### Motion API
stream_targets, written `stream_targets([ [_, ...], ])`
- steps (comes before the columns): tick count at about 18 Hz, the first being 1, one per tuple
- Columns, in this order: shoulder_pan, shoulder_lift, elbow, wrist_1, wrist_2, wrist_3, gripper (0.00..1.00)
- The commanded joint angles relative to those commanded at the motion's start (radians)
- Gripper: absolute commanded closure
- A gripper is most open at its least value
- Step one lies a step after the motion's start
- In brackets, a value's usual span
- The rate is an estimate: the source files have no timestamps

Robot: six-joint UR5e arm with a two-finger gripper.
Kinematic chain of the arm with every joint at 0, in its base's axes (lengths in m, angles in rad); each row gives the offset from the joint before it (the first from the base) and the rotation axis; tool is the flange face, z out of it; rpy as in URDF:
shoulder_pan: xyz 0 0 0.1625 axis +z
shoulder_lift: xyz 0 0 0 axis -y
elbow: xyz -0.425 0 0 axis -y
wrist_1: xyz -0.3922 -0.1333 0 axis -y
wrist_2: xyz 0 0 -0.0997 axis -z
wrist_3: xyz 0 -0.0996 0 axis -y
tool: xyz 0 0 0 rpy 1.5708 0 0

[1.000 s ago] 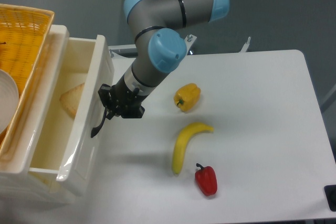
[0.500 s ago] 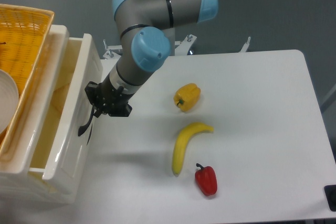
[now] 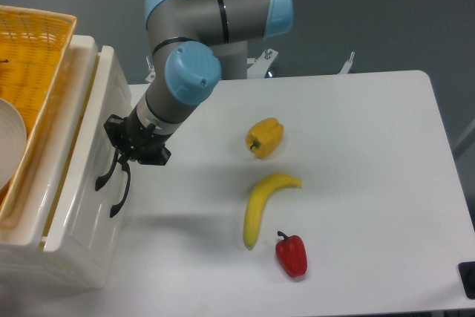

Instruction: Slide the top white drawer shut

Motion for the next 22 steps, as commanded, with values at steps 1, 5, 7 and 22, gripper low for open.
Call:
stream_targets([
  [1,-0.003,0.0,0.0,0.008,0.002,-0.006,0.95],
  [5,-0.005,-0.003,0.003,0.02,0.002,-0.014,0.95],
  [7,-0.003,-0.006,0.006,0.022,0.002,-0.006,0.89],
  [22,0.334,-0.089,0.072,0.202,0.29,0.003,0.0],
])
